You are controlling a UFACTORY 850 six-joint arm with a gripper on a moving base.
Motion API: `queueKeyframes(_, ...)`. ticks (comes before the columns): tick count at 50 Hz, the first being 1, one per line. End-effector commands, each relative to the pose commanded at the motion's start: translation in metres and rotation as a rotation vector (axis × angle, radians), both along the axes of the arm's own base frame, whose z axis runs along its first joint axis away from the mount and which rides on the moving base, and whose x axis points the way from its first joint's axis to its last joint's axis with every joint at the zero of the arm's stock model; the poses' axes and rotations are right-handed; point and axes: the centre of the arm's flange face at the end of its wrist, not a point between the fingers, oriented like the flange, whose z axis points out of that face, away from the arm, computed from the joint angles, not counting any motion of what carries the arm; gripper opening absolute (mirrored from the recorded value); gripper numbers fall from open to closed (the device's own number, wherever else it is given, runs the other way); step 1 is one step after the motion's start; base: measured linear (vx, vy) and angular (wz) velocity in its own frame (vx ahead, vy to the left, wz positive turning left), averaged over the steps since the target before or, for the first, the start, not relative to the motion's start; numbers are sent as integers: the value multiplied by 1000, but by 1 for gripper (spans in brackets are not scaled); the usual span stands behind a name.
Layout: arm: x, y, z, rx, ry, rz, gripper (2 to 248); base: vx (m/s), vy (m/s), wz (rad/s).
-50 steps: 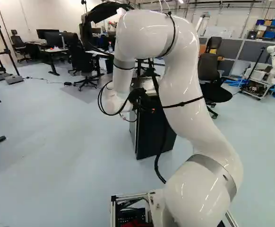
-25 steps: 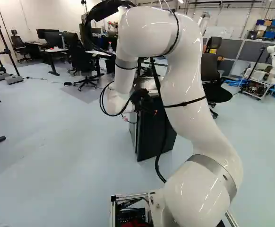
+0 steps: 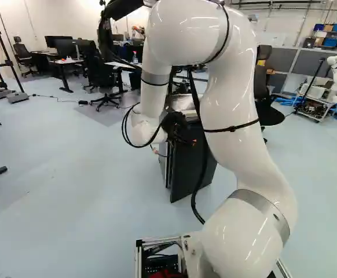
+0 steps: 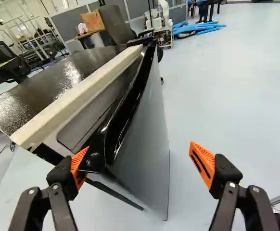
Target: Grab a drink from the fridge
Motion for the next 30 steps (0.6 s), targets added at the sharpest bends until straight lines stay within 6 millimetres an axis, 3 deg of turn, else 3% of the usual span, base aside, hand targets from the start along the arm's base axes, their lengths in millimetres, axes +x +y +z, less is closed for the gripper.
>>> queueKeyframes(30, -60, -14, -1, -38, 56, -54, 247, 0, 0, 0)
